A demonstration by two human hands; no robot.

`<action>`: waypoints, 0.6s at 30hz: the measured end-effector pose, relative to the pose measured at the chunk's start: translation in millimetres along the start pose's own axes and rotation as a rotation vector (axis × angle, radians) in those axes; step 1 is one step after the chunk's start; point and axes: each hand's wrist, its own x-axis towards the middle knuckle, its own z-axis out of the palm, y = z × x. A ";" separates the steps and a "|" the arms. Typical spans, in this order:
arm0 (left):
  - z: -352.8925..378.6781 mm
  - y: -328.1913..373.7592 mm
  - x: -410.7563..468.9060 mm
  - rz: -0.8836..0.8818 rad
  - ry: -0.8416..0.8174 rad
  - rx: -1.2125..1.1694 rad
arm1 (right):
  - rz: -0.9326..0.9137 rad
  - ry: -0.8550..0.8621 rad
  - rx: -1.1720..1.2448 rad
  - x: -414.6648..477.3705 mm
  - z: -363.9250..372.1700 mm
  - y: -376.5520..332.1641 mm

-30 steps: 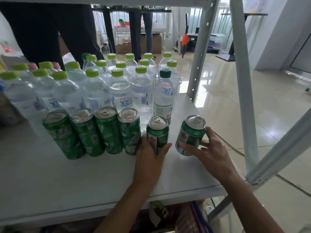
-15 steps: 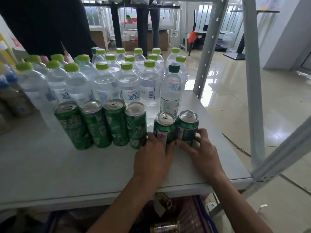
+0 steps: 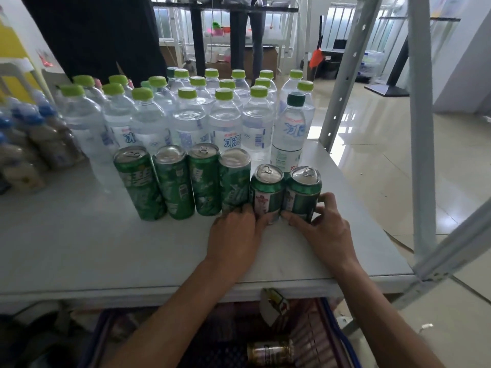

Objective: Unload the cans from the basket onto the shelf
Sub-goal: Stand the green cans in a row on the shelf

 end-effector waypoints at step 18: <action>12.1 -3.8 10.7 0.045 -0.003 -0.225 | -0.043 0.027 -0.020 -10.8 4.3 -1.8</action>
